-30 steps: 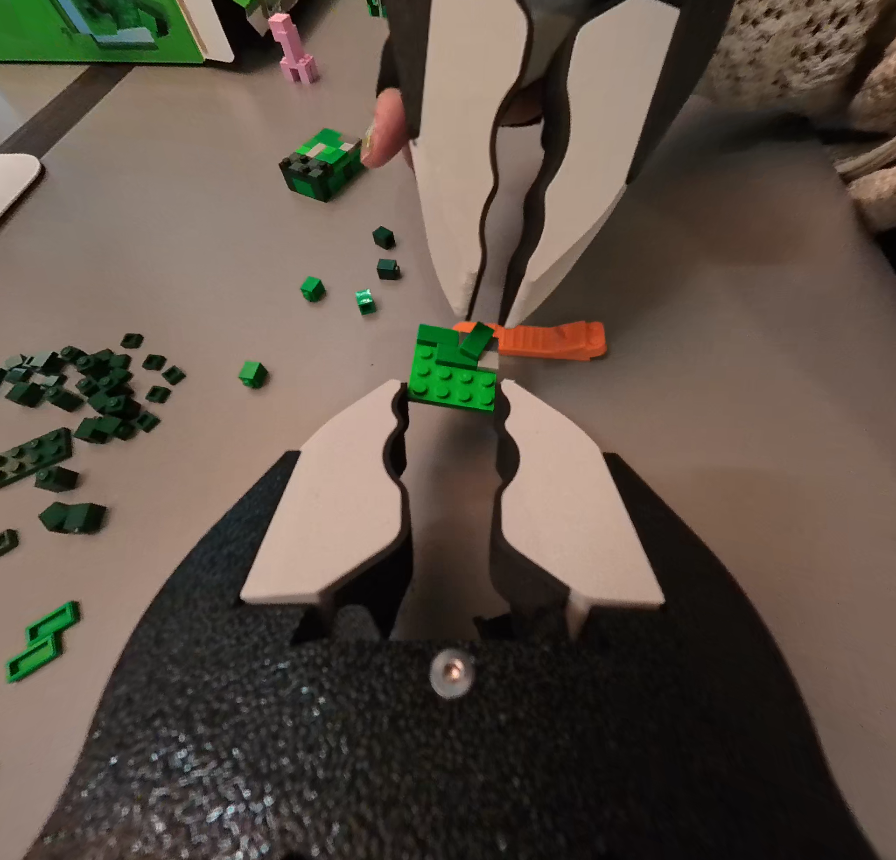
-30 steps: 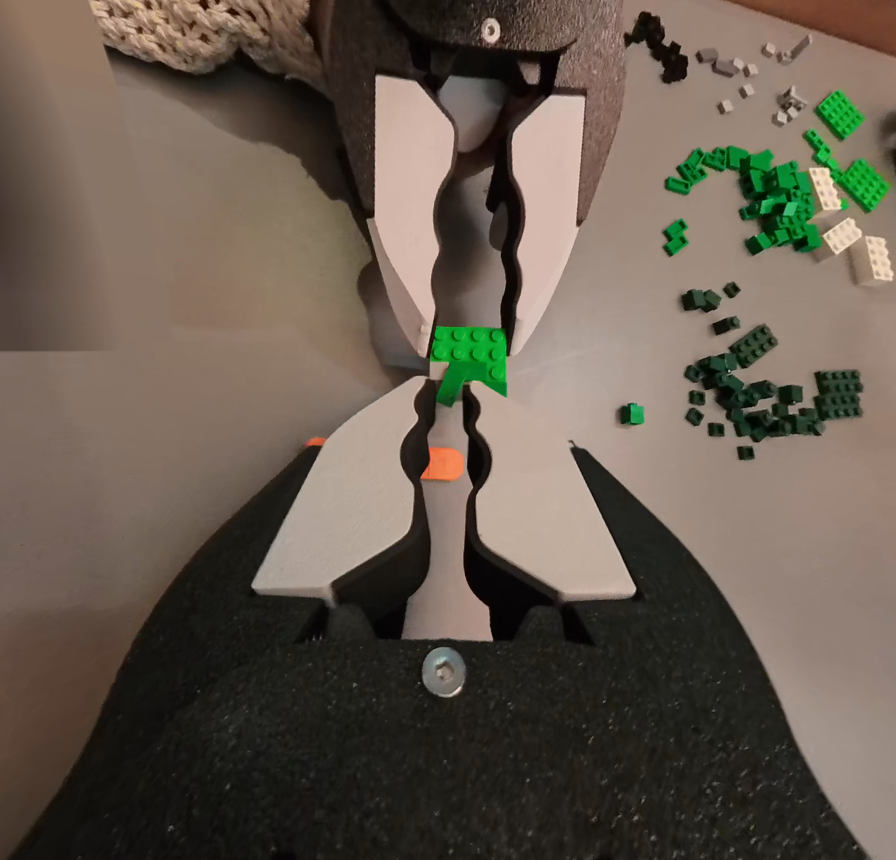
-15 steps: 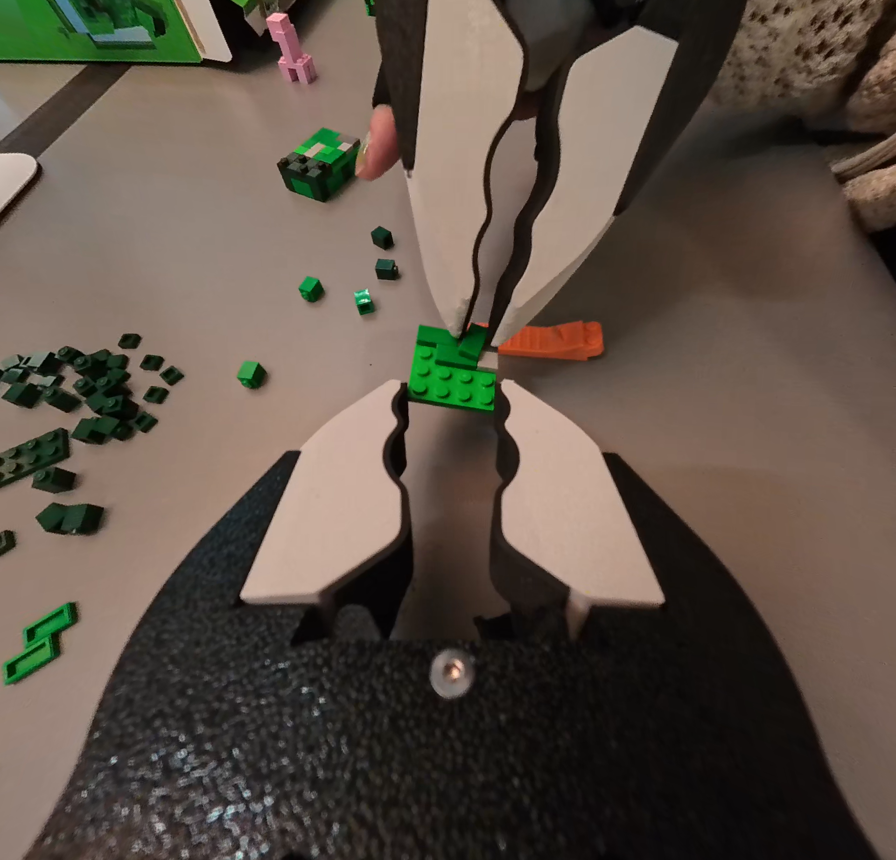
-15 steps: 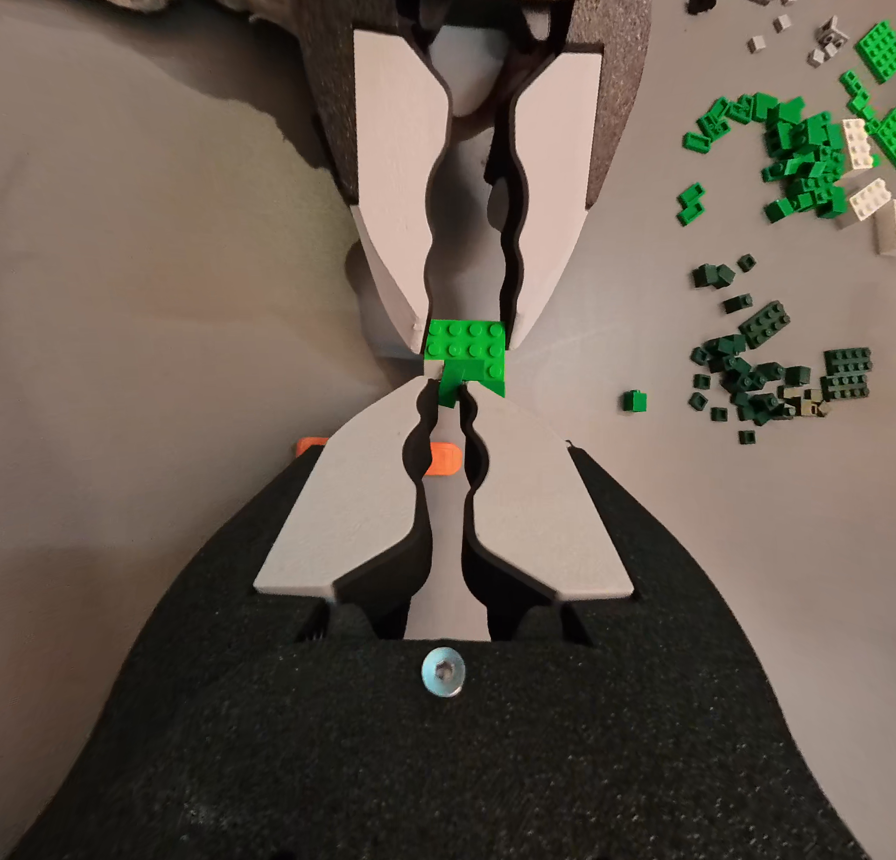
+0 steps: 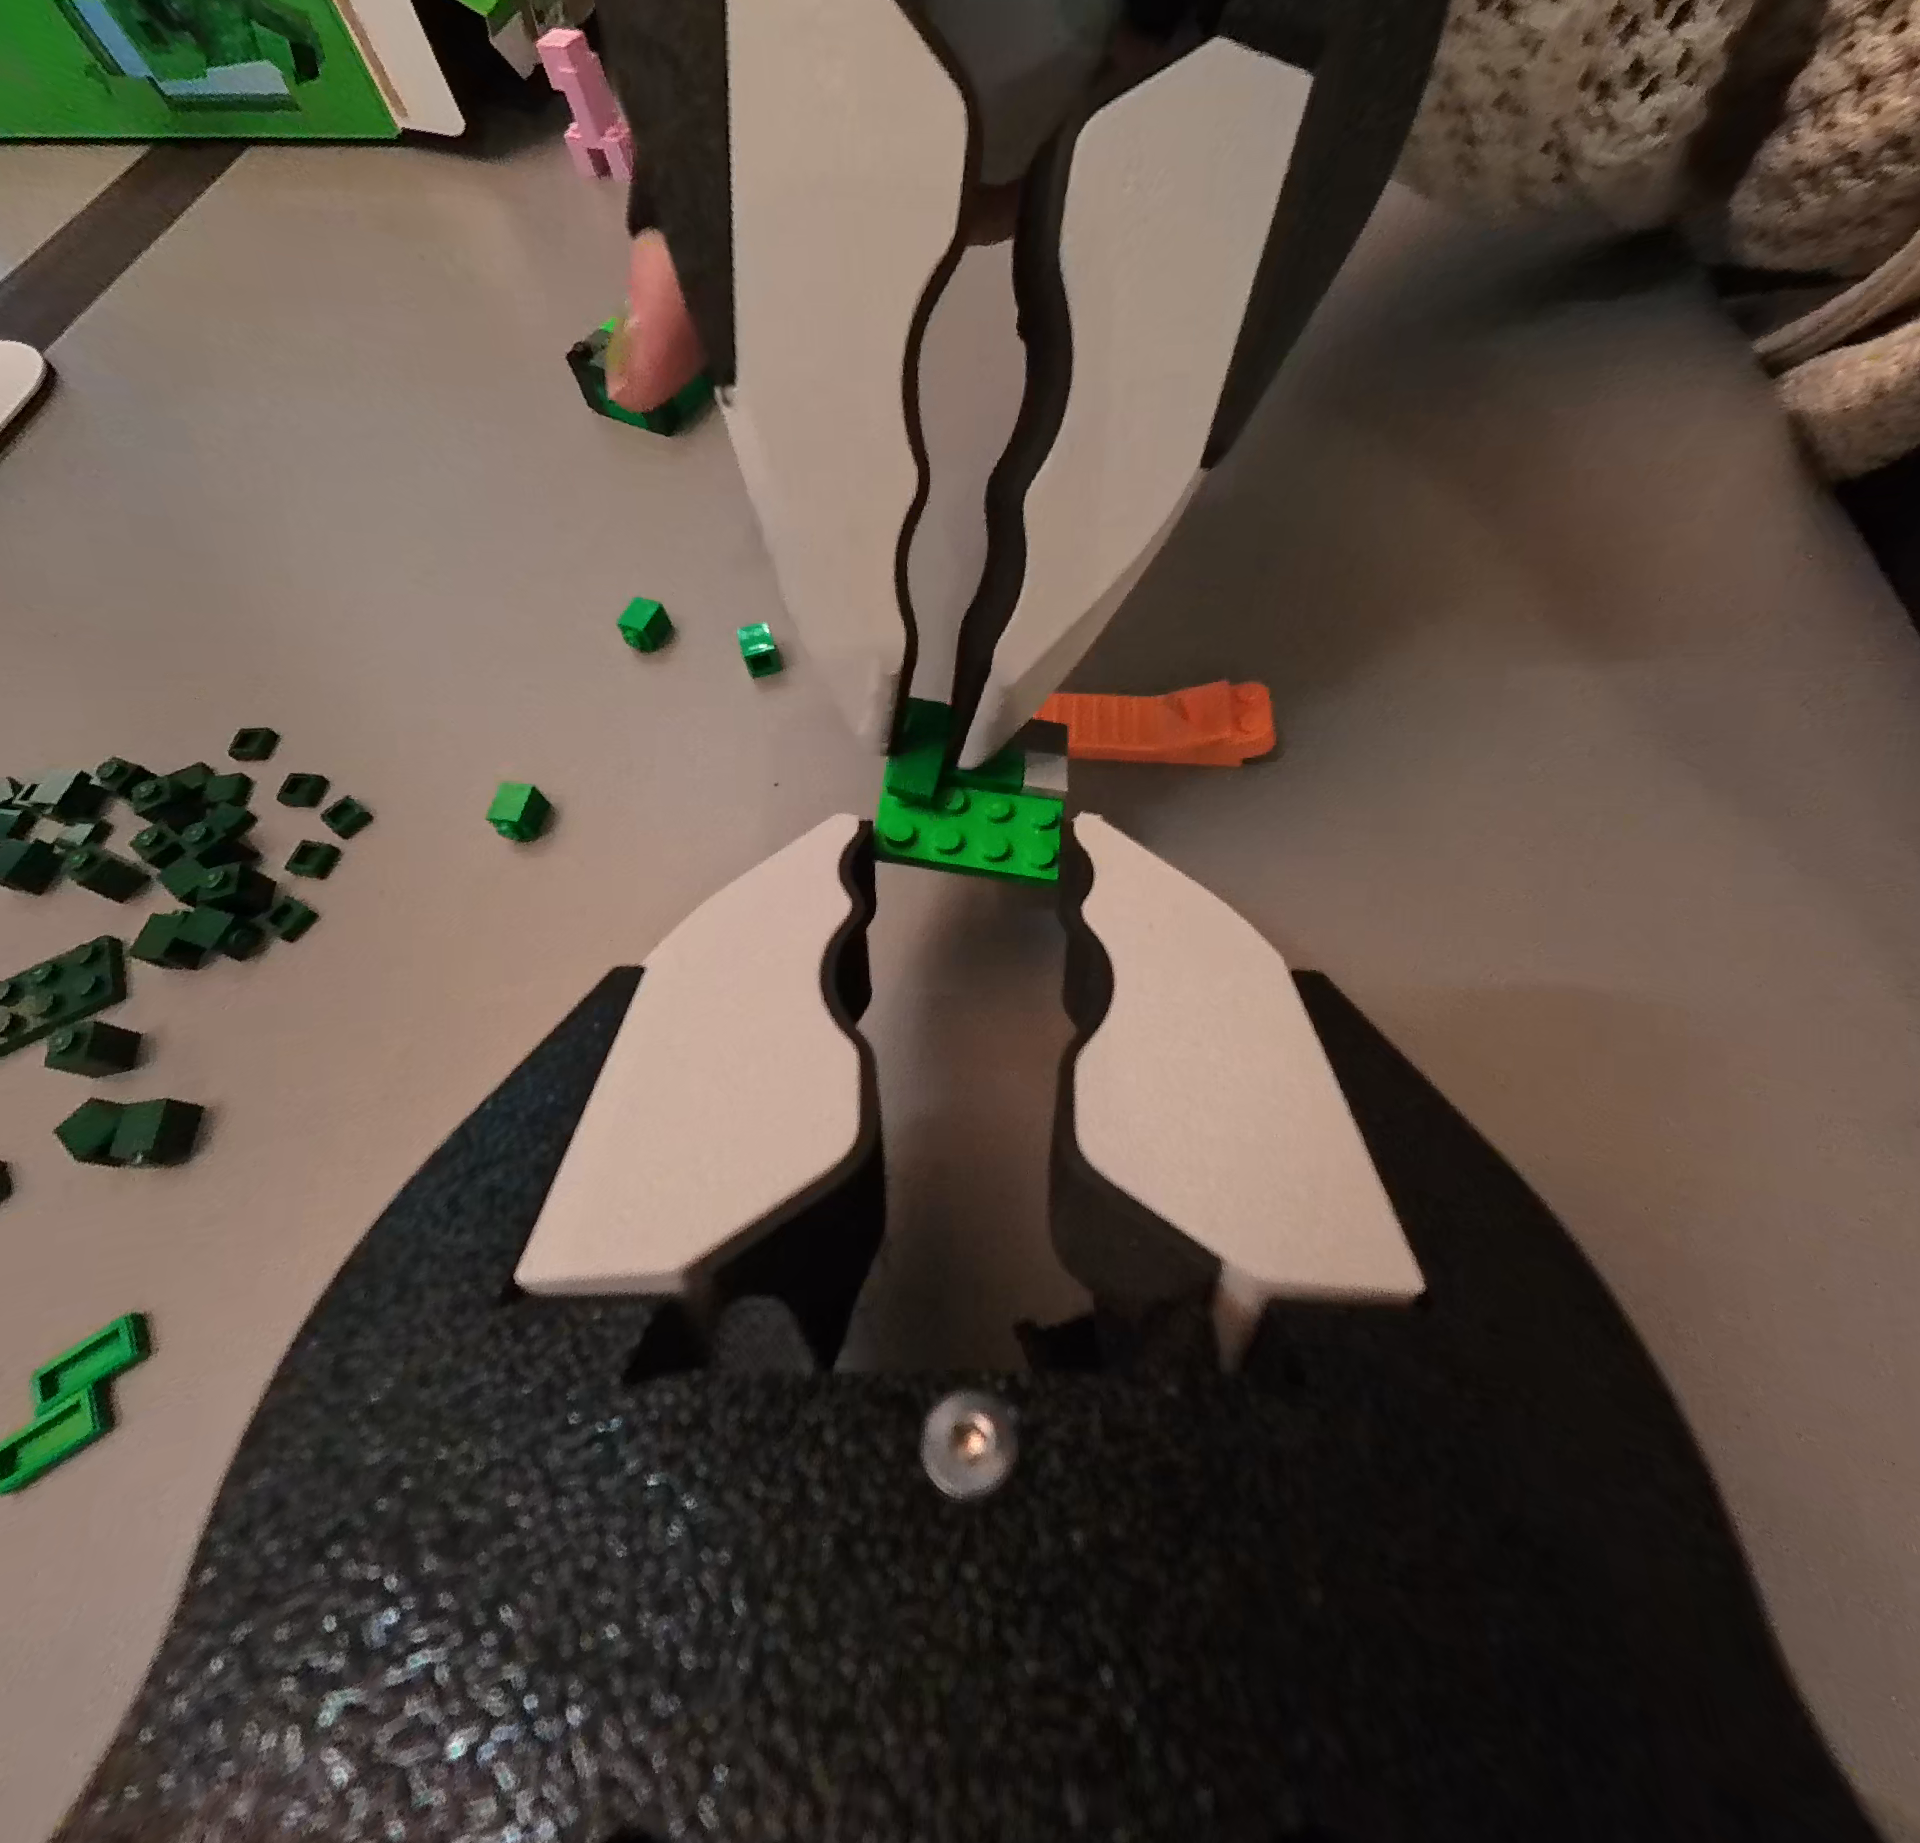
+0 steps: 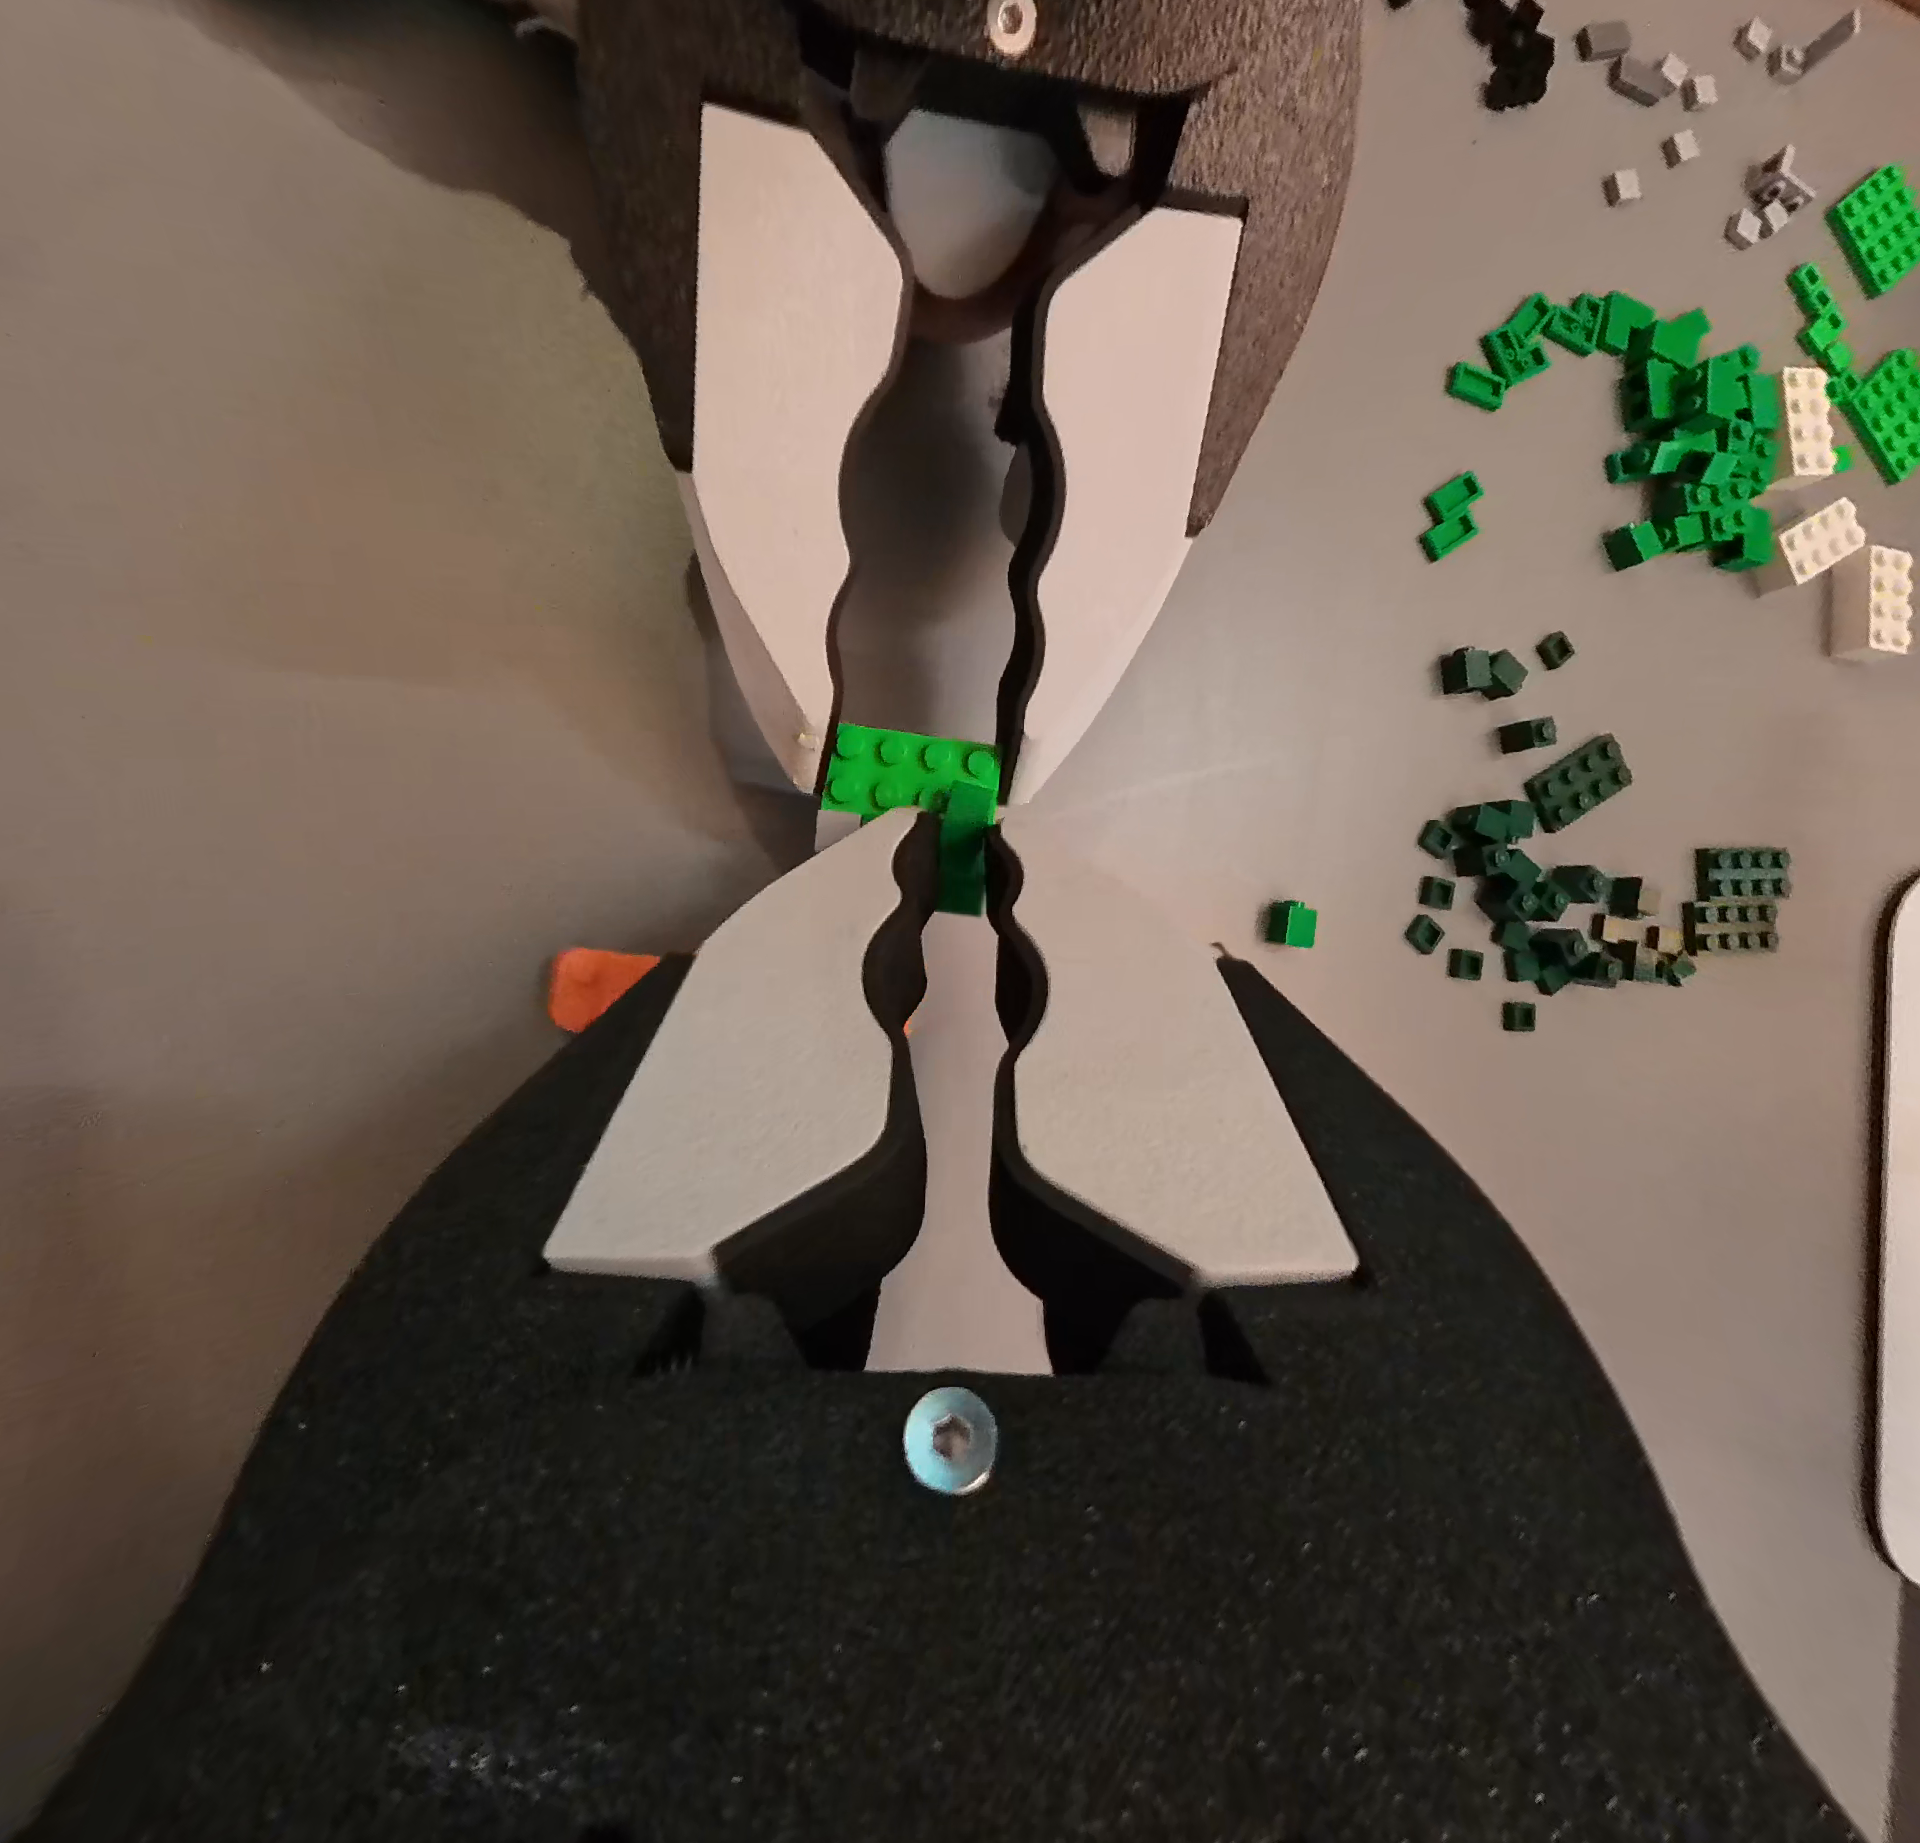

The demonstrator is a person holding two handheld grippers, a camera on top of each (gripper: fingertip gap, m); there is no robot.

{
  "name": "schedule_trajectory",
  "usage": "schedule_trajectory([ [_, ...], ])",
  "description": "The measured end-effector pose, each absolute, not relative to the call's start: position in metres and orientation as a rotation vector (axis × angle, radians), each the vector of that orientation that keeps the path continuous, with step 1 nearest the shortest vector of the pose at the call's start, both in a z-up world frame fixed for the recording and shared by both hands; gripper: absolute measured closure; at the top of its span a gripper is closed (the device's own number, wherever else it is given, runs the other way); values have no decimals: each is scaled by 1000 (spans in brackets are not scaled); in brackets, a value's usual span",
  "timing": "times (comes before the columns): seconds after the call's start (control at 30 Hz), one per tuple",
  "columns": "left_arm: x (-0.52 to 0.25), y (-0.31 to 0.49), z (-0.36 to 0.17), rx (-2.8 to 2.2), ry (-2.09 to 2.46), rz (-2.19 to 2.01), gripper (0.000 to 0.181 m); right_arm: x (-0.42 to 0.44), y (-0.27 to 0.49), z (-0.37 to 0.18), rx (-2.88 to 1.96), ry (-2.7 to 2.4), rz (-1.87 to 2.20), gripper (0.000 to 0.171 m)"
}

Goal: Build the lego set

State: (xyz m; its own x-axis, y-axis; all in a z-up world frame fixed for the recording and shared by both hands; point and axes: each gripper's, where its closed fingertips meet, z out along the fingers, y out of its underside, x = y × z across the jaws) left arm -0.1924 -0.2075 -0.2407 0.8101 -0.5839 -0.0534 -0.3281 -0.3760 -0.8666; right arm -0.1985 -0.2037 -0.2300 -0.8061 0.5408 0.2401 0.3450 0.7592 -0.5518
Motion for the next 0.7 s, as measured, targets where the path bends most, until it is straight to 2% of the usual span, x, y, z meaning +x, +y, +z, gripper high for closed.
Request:
schedule_trajectory([
  [0.37, -192, -208, -241, -1995, 679, -321, 148, -200, -203, -230, -589, -2584, 676, 163],
  [0.53, -192, -207, -240, -1993, 675, -323, 148, -201, -203, -226, -620, -2555, 715, 156],
  [0.7, -193, -207, -240, -1987, 676, -312, 148, -212, -193, -212, -1006, -2357, 1017, 155],
])
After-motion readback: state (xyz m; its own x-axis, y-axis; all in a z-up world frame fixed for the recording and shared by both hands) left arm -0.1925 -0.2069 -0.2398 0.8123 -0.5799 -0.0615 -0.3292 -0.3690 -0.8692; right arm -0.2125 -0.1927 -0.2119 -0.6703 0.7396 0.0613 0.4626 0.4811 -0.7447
